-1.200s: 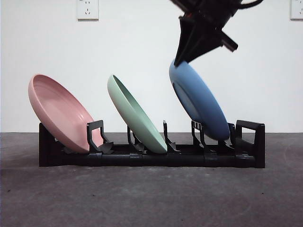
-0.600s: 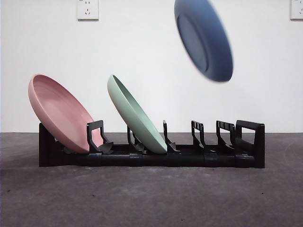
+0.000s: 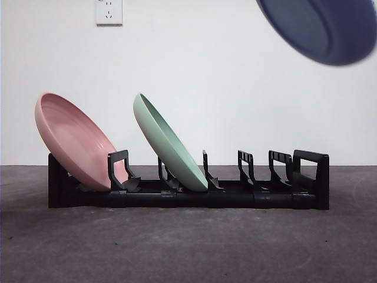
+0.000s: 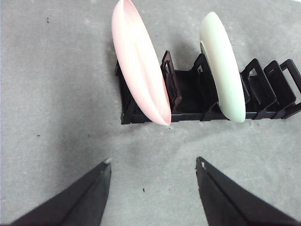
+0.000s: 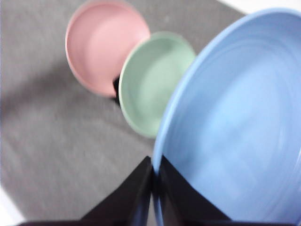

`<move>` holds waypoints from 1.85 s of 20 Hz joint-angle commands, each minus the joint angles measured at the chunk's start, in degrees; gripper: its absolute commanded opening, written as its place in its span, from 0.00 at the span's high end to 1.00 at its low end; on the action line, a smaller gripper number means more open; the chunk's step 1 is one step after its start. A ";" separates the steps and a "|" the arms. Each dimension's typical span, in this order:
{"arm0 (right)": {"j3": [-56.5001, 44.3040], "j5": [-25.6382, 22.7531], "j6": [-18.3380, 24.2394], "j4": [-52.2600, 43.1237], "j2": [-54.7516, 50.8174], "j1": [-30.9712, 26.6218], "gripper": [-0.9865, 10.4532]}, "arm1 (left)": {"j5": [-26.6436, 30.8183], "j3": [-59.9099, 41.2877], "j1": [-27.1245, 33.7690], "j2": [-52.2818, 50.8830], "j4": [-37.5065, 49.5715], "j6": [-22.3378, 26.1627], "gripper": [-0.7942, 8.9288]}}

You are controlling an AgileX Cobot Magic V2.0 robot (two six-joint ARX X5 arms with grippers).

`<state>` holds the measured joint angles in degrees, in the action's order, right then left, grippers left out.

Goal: Place the plate

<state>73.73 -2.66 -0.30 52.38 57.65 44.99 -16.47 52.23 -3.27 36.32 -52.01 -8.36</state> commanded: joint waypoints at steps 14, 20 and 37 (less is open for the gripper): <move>-13.05 -14.14 -9.51 0.11 10.58 34.27 0.90 | -0.15 1.09 -0.13 0.26 0.61 -0.09 0.62; -13.05 -13.86 -6.10 -4.94 20.28 35.17 0.90 | -0.15 1.09 -0.13 0.26 0.59 -0.09 0.62; -13.05 -14.27 2.51 -17.44 41.33 31.23 0.90 | -0.15 1.09 -0.13 0.26 0.59 -0.04 0.62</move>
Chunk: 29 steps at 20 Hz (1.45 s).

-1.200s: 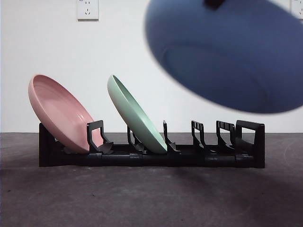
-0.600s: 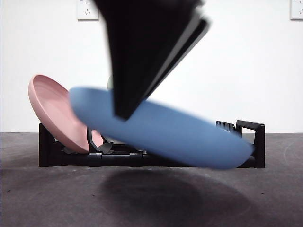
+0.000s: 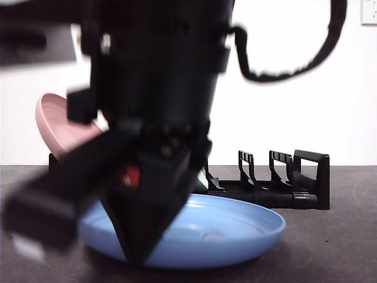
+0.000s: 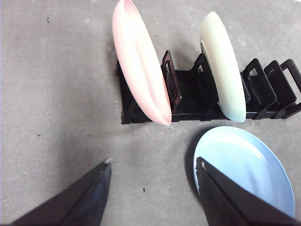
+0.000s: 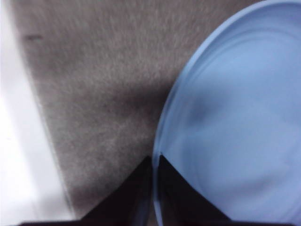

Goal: Place the plate

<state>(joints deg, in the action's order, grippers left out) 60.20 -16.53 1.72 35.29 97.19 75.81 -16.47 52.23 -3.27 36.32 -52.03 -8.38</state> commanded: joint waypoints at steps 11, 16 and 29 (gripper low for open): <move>1.77 9.07 -3.21 0.96 -2.80 1.42 0.67 | -0.15 1.09 -0.13 0.24 0.63 -0.02 0.62; 1.84 8.96 -3.02 -0.52 -16.85 -2.84 0.72 | -0.15 1.09 -0.13 0.24 0.66 -0.02 0.62; 1.60 13.29 4.61 4.09 -30.99 -42.51 0.72 | -0.15 1.09 -0.13 0.24 3.45 -2.58 0.62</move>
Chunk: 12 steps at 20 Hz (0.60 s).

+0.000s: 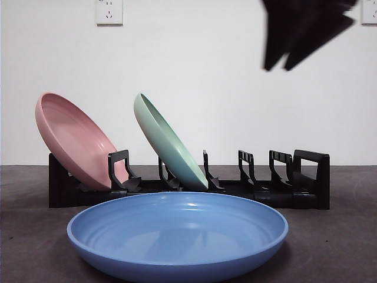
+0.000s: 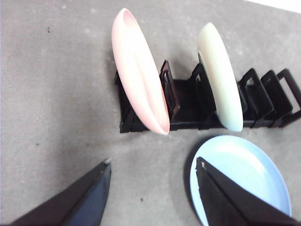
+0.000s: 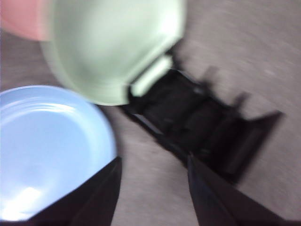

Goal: Place the plate

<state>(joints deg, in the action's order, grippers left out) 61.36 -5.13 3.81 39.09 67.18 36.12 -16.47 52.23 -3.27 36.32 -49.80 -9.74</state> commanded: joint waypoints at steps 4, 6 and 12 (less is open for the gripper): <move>0.42 8.52 4.85 3.08 -6.75 -15.43 0.72 | -0.15 1.07 -0.13 0.37 1.84 -1.90 0.62; 0.02 11.41 4.98 3.48 -10.16 -20.26 0.72 | -0.17 1.09 -0.13 0.83 1.84 -1.90 0.62; -0.31 11.61 4.92 5.88 -15.17 -23.89 0.72 | -0.15 3.72 -1.62 9.09 3.58 -2.75 0.62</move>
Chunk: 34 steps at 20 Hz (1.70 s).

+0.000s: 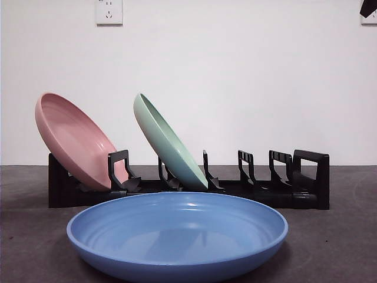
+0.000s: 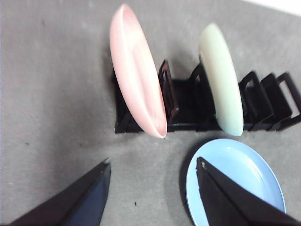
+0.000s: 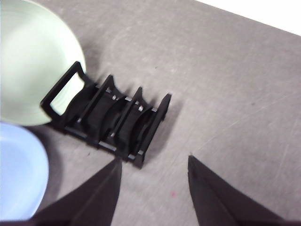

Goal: Place the plate

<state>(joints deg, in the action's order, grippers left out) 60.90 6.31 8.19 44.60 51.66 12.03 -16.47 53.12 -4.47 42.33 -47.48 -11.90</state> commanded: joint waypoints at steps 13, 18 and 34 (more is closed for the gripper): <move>0.15 1.31 -0.26 0.92 0.28 0.24 0.72 | 11.08 37.83 -5.33 42.56 -15.06 2.71 0.62; 0.15 1.42 -0.31 0.68 0.28 0.63 0.72 | 12.46 37.92 -5.70 48.37 -13.25 2.91 0.63; 0.15 1.42 -0.31 0.70 0.28 2.12 0.72 | 12.68 37.92 -5.73 52.96 -9.29 3.52 0.86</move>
<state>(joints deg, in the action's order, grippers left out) 60.69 7.55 8.12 45.80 51.68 13.87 -4.03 89.54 -10.02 94.43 -57.14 -8.93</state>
